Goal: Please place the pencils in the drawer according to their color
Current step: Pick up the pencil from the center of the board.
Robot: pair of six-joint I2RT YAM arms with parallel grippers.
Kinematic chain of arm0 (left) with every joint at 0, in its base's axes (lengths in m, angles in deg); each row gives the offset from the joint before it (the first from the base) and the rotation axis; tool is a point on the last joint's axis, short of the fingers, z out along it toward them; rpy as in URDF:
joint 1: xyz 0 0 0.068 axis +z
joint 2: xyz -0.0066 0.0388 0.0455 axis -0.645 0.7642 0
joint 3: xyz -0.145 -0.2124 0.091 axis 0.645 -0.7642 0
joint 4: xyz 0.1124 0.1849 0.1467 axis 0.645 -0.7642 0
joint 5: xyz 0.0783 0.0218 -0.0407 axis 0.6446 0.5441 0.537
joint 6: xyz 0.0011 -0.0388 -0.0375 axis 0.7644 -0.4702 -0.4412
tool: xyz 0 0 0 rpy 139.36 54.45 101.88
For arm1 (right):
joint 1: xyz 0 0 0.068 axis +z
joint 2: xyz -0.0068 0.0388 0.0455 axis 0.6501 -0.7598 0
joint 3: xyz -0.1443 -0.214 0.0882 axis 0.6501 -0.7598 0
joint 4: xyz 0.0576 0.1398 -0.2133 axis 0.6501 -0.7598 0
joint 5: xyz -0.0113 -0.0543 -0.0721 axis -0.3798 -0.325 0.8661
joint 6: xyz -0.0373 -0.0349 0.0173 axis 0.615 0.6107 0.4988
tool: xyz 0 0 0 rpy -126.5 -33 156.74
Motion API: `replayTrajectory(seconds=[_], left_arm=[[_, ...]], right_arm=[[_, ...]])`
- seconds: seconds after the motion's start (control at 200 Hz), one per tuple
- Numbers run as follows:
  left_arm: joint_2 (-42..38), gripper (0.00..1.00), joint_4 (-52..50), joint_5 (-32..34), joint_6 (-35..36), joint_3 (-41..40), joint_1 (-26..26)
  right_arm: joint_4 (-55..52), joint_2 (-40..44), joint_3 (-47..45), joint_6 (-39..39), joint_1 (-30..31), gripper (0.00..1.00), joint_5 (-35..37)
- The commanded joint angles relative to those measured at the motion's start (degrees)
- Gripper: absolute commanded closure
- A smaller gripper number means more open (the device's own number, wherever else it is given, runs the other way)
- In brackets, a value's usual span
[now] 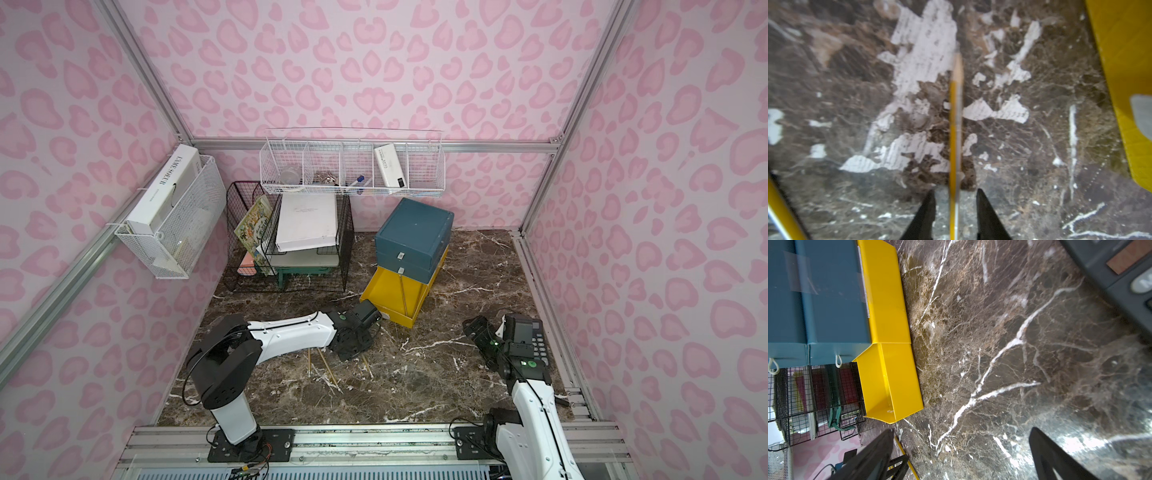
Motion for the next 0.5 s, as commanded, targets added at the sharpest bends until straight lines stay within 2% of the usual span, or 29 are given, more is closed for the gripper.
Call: replayTrajectory(seconds=[0.0,0.12,0.33,0.495], left_arm=[[2.6,0.79,1.0,-3.6,-0.5,-0.3,-0.8],[3.4,0.9,1.1,-3.8,-0.8,-0.1,-1.4],[4.6,1.0,-0.1,-4.1,-0.2,0.7,-2.1],[4.7,1.0,-0.9,-4.1,0.4,1.2,-2.5]], right_arm=[[-0.8,0.1,0.6,1.1,0.0,0.0,0.6],[-0.7,0.1,0.6,1.1,-0.2,0.0,0.6],[-0.6,0.0,0.6,1.1,-0.3,0.0,0.5],[-0.6,0.0,0.5,1.2,-0.5,0.0,0.4]])
